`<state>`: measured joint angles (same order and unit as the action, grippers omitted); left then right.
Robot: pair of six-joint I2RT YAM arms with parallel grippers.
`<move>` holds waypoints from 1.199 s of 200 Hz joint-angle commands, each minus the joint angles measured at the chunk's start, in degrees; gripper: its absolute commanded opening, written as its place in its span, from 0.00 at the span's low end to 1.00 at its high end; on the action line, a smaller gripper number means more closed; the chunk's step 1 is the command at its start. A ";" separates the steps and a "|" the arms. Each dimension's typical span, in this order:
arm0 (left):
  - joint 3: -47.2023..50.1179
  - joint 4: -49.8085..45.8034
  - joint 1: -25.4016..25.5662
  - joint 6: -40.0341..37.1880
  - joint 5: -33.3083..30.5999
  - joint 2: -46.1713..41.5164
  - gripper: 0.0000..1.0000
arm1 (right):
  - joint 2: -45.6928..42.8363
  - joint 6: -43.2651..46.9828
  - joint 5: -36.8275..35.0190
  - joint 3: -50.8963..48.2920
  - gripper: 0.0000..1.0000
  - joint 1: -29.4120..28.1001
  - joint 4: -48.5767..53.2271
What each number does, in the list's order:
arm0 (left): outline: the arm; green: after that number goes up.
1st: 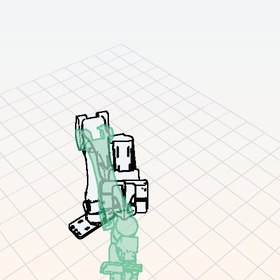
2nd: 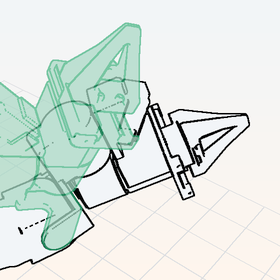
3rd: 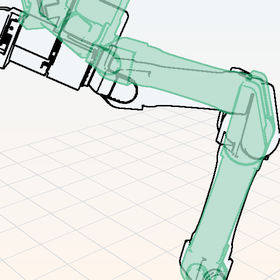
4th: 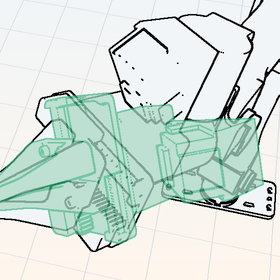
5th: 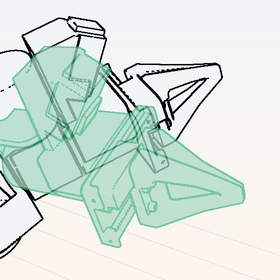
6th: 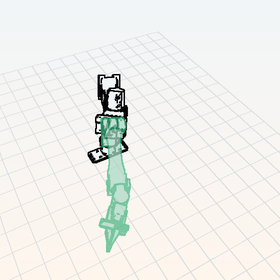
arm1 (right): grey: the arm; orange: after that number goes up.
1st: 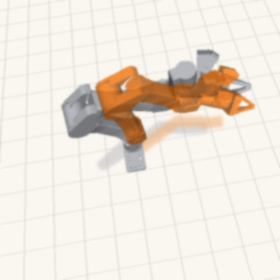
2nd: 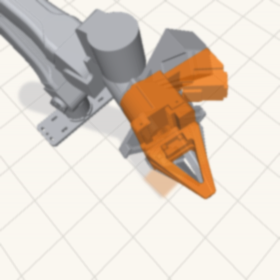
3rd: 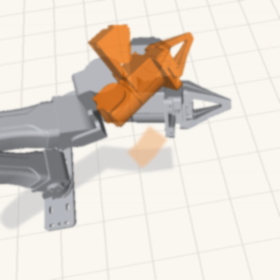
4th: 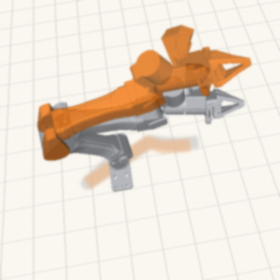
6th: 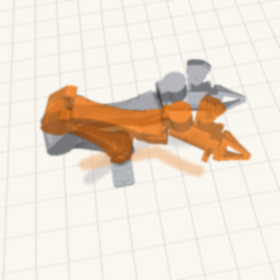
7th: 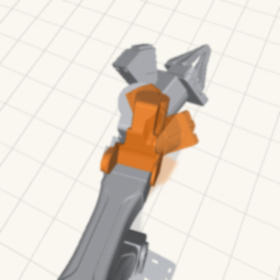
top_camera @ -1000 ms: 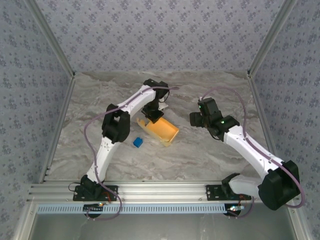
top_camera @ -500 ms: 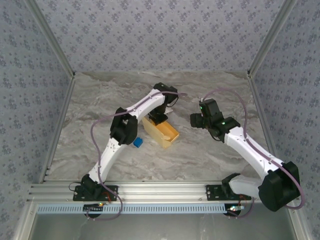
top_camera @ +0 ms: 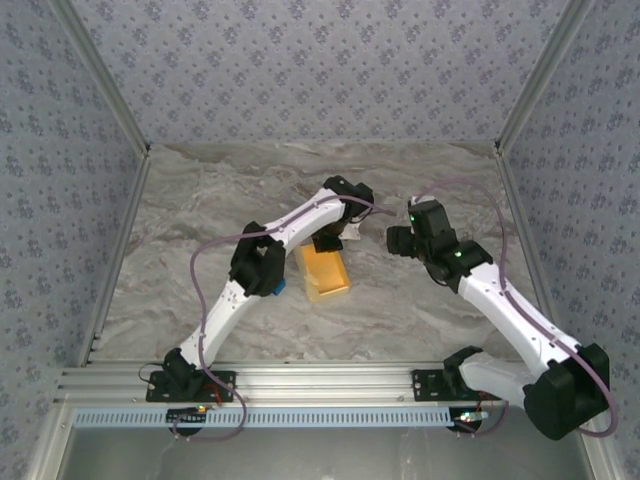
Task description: Fold the paper box
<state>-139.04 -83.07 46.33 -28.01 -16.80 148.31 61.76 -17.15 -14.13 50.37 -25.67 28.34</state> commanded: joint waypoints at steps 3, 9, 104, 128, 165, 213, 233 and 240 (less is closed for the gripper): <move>-0.53 6.64 0.48 -10.06 -0.17 2.87 0.08 | -3.38 -1.21 -1.85 -1.02 0.76 1.01 3.06; -0.57 7.47 0.70 -11.54 0.07 2.71 0.09 | -4.08 -1.29 -2.03 -1.05 0.76 1.15 3.42; 2.33 18.41 3.28 -19.98 -3.04 3.27 0.12 | -9.30 -1.74 -1.67 -1.49 0.77 5.50 5.83; 7.74 22.49 3.99 -20.58 -2.40 1.48 0.12 | -8.87 -1.90 -0.82 -1.66 0.77 5.83 5.50; 14.13 28.17 4.04 -21.52 -2.17 -2.08 0.13 | -8.80 -1.79 -0.42 -1.60 0.77 6.18 5.76; 11.69 26.45 4.05 -21.64 -0.17 -3.99 0.21 | -8.52 -2.08 0.42 -1.50 0.77 6.27 5.46; 10.43 25.04 4.04 -21.19 -0.42 -4.08 0.30 | -8.54 -2.10 0.33 -1.59 0.78 6.34 5.50; 9.97 24.51 4.04 -20.94 -0.47 -4.13 0.32 | -8.52 -2.10 0.33 -1.64 0.78 6.36 5.50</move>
<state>-127.63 -57.47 49.89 -49.47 -21.82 143.70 53.08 -18.59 -14.06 49.25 -19.73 32.84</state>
